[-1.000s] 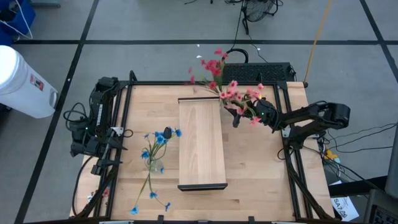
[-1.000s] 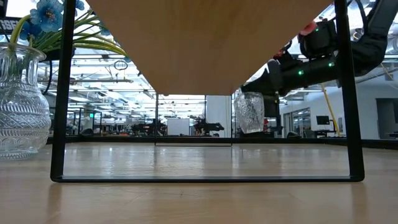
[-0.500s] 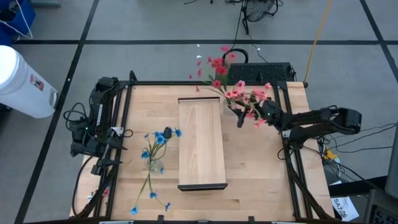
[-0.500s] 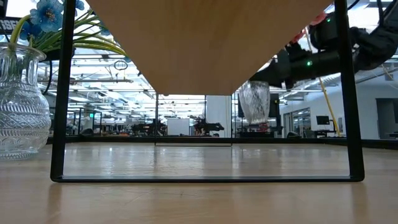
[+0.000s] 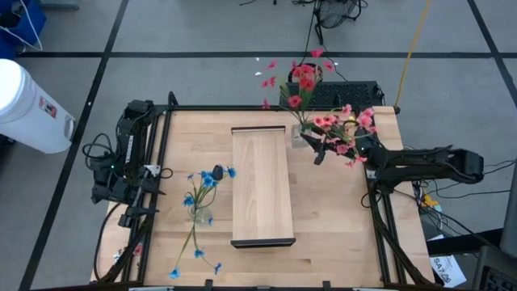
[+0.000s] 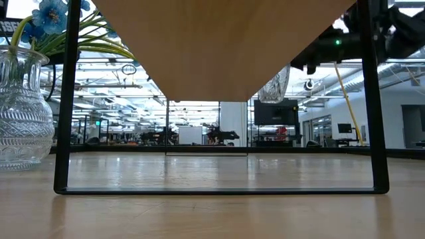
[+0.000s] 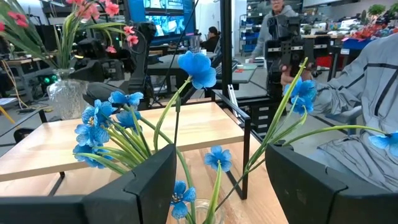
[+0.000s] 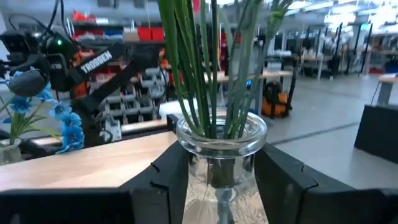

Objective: Pick and place flowers into a vace then onto a shelf
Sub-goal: Put the right transparent vase on the shelf

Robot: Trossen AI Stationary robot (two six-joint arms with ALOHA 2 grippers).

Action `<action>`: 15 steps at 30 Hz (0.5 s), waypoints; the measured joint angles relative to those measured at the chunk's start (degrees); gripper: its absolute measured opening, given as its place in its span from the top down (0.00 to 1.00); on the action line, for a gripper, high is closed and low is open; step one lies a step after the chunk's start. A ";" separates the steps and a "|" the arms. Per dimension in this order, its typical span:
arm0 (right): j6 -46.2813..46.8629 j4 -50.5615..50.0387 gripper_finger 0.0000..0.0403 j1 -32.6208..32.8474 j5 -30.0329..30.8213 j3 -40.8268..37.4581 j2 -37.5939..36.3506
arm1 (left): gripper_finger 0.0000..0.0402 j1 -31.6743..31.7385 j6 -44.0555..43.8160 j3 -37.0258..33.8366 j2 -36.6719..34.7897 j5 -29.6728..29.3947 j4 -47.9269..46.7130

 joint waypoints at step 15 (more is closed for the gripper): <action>0.94 -18.05 0.65 4.60 -0.23 16.89 0.33 | 0.38 0.00 0.00 0.00 0.01 0.00 -0.06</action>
